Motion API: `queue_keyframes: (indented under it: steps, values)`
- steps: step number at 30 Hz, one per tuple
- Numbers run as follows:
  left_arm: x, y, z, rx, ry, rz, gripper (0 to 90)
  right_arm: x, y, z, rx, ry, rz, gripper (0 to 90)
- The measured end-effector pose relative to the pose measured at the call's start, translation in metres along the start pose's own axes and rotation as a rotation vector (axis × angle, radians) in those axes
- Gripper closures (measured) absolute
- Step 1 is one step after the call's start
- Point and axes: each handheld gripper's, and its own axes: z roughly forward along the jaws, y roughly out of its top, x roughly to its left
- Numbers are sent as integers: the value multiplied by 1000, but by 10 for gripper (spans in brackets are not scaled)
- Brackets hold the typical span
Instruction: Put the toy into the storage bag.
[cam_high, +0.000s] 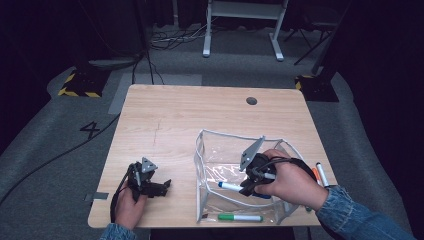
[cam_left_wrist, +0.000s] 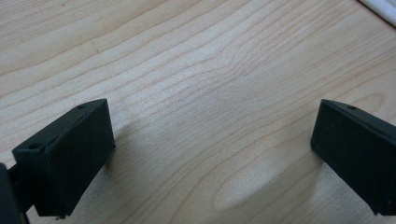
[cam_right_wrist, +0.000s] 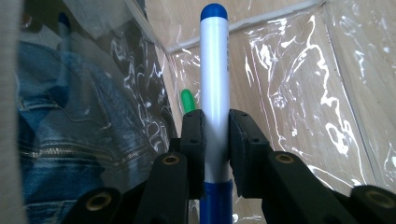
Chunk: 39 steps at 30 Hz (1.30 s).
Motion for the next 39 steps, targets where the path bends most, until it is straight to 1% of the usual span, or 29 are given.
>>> queue_keyframes:
  steps: [6, 7, 11, 14, 16, 19, 21, 23, 24, 25, 26, 27, 28, 29, 30, 31, 33, 34, 35, 37, 38, 39]
  values:
    - [0, 0, 0, 0, 0, 0, 0, -1, 4, 22, 59, 32, -15, 767]
    - [0, 0, 0, 0, 0, 0, 0, -1, 4, 26, 68, 38, -25, 767]
    - [0, 0, 0, 2, -2, 0, 0, -1, 6, 37, 104, 56, -36, 767]
    - [0, 0, 0, 3, -2, 1, 0, -2, 7, 43, 116, 63, -44, 767]
    - [0, 0, 0, 0, 0, 0, 0, -4, 7, 47, 129, 76, -48, 767]
    - [0, 0, 0, 0, 1, 1, 0, -4, 7, 54, 156, 82, -52, 767]
    - [0, 0, 0, 0, -1, 0, 0, -5, 6, 57, 168, 79, -52, 767]
    - [0, 0, 0, 2, -3, 0, 0, -6, 6, 60, 175, 83, -69, 766]
    - [0, 0, 0, 0, 0, 0, 0, -6, 5, 62, 177, 84, -67, 749]
    - [0, 0, 0, 0, 1, 1, 0, -6, 5, 62, 173, 86, -56, 710]
    - [0, 0, 0, 0, 0, 0, 0, -6, 5, 62, 162, 96, -43, 691]
    - [0, 0, 0, 0, 0, 1, 0, -6, 5, 62, 162, 95, -46, 676]
    - [0, 0, 0, 0, 0, 0, 0, -7, 5, 60, 152, 82, -54, 648]
    - [0, 0, 0, 0, 0, 0, 0, -7, 6, 58, 142, 76, -38, 621]
    - [0, 0, 0, 0, 0, 0, 0, -8, 6, 55, 113, 67, -27, 607]
    - [0, 0, 0, 0, 0, 0, 0, -8, 6, 53, 105, 64, -28, 593]
    - [0, 0, 0, 0, 0, 0, 0, -10, 7, 46, 63, 37, -21, 559]
    - [0, 0, 0, 0, 0, 0, 0, -11, 7, 40, 31, 27, -5, 560]
    - [0, 0, 0, 0, 0, 0, 0, -12, 7, 37, 18, 18, -4, 559]
    - [0, 0, 0, 0, 0, 1, 0, -13, 6, 27, -22, -7, 8, 544]
    - [0, 0, 0, 0, 0, 1, 0, -13, 6, 23, -44, -17, 22, 543]
    - [0, 0, 0, 0, 0, 0, 0, -14, 5, 18, -68, -29, 24, 543]
